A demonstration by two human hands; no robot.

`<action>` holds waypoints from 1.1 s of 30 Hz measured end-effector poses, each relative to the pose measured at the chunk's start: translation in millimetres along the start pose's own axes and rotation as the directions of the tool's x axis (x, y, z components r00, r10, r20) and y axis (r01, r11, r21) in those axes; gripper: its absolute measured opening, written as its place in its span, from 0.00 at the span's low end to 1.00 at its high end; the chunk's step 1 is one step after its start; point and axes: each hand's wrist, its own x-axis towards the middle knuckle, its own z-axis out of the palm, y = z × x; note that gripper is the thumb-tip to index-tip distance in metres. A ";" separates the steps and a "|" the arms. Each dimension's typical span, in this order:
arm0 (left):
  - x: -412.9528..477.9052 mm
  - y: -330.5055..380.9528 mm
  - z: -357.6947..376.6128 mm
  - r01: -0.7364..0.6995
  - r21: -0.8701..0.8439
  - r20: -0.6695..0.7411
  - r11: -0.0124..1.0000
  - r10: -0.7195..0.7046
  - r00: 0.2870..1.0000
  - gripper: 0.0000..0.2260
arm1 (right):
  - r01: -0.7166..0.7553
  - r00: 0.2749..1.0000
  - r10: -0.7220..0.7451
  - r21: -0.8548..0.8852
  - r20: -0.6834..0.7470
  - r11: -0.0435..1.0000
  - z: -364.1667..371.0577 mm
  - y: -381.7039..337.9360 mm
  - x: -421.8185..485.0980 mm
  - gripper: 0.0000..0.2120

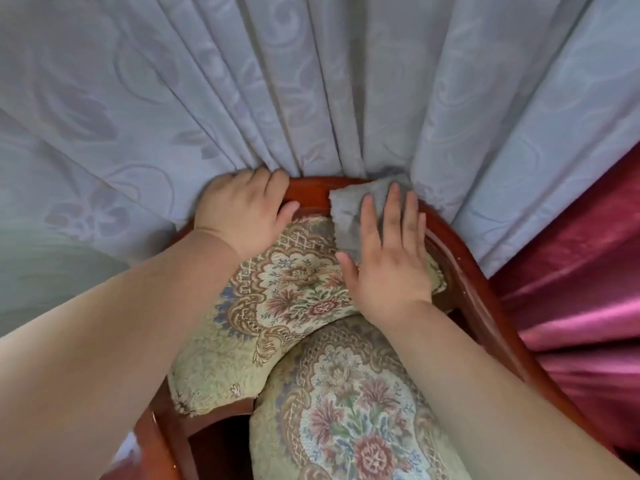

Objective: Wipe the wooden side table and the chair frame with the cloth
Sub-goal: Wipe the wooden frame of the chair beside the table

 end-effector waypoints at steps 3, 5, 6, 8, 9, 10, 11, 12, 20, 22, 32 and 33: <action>0.3 0.0 -1.8 0.027 -0.030 -0.007 0.999 -0.028 1.000 0.19 | -0.259 0.966 0.259 0.031 0.013 0.965 5.9 13.3 -20.6 0.42; -1.0 -0.9 -0.3 0.044 -0.041 -0.029 0.998 -0.045 0.999 0.19 | -0.360 0.933 0.360 0.064 0.022 0.931 9.6 8.3 -20.9 0.44; -1.7 -1.2 1.1 0.046 -0.044 -0.036 0.998 -0.047 0.998 0.19 | -0.369 0.930 0.368 0.079 0.016 0.926 10.3 1.9 -16.0 0.44; -2.9 -2.9 3.7 0.045 -0.049 -0.042 0.998 -0.047 0.998 0.20 | -0.256 0.966 0.258 0.088 -0.007 0.963 10.4 -14.4 -0.7 0.44; -3.4 -3.4 4.4 0.045 -0.045 -0.052 0.998 -0.047 0.998 0.21 | -0.143 0.989 0.145 0.082 -0.018 0.986 10.6 -21.4 6.9 0.44; -4.2 -3.6 6.0 0.043 -0.039 -0.067 0.998 -0.046 0.997 0.21 | -0.020 0.999 0.022 0.078 -0.025 0.997 11.1 -25.9 13.7 0.44; -4.4 -3.4 6.9 0.042 -0.033 -0.080 0.999 -0.045 0.996 0.21 | 0.084 0.996 -0.082 0.074 -0.028 0.994 11.1 -27.3 19.2 0.43; -4.0 -2.9 7.4 0.040 -0.028 -0.091 0.999 -0.043 0.995 0.20 | 0.152 0.988 -0.150 0.065 -0.034 0.986 10.8 -25.4 22.7 0.43; -5.0 -1.4 4.6 0.076 -0.037 -0.043 0.996 -0.077 0.996 0.22 | -0.285 0.958 0.285 -0.009 -0.029 0.958 19.0 55.2 -50.3 0.41; -3.2 -0.6 3.5 0.086 -0.040 -0.032 0.995 -0.088 0.996 0.22 | -0.386 0.922 0.386 0.000 -0.004 0.922 21.5 65.4 -69.9 0.42; -6.7 70.4 -11.0 0.004 -0.174 -0.133 0.985 -0.028 0.991 0.23 | -0.079 0.989 0.081 -0.018 0.124 0.997 8.4 83.0 -53.7 0.43; 6.5 81.9 -13.3 -0.043 -0.181 -0.161 0.983 0.013 0.987 0.22 | -0.099 0.987 0.102 -0.024 0.124 0.995 9.0 89.4 -64.6 0.43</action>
